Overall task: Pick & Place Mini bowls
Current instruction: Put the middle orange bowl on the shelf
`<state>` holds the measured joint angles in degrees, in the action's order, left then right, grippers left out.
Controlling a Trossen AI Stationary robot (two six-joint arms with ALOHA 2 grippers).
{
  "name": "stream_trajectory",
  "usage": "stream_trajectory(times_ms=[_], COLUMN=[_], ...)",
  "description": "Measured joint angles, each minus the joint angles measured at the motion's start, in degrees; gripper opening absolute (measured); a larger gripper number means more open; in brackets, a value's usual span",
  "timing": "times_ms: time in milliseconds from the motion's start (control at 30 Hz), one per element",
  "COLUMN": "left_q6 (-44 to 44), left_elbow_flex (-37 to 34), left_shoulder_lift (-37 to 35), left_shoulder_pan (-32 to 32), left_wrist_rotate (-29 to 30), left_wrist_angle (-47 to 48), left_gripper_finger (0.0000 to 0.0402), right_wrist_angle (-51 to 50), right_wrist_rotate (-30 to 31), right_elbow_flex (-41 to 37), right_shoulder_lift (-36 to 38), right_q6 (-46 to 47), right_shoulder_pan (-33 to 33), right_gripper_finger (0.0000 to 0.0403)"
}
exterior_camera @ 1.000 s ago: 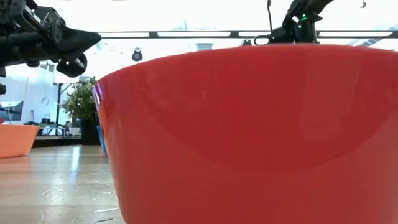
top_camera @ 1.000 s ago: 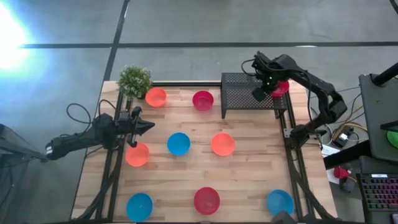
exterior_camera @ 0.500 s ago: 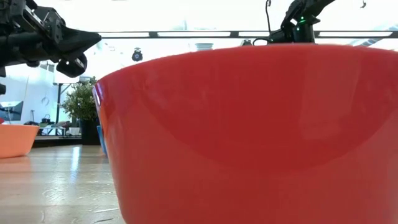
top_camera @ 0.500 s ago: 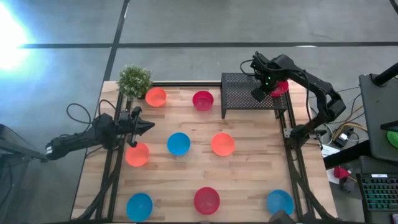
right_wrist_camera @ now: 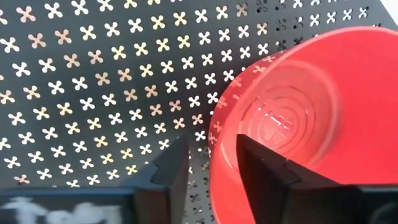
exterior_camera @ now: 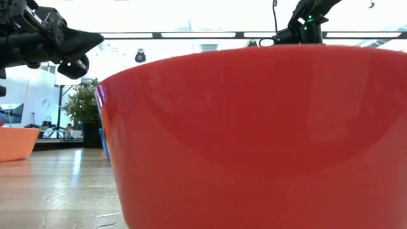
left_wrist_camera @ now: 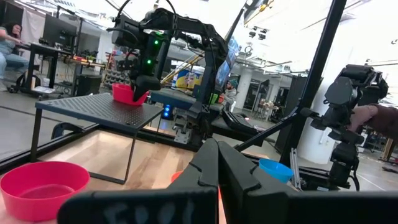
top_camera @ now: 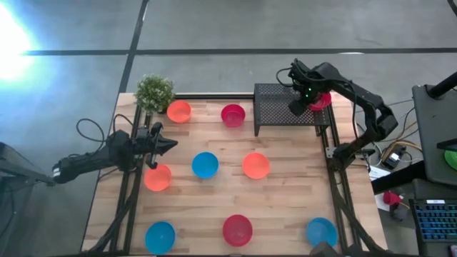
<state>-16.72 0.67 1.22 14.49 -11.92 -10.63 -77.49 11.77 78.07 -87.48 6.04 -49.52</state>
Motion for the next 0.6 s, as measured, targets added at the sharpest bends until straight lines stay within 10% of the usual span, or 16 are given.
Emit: stream_trajectory(times_ms=[600], left_q6=[-5.91], left_elbow_flex=[0.00], left_shoulder_lift=[0.00], left_shoulder_pan=[0.01], left_wrist_rotate=[0.00], left_wrist_angle=[-0.02], left_gripper_finger=[0.0000], right_wrist_angle=[-7.96], right_wrist_rotate=[-7.08], right_elbow_flex=[9.63], right_shoulder_lift=[4.67], right_q6=[3.90], right_shoulder_pan=[1.45], right_gripper_finger=[0.0165])
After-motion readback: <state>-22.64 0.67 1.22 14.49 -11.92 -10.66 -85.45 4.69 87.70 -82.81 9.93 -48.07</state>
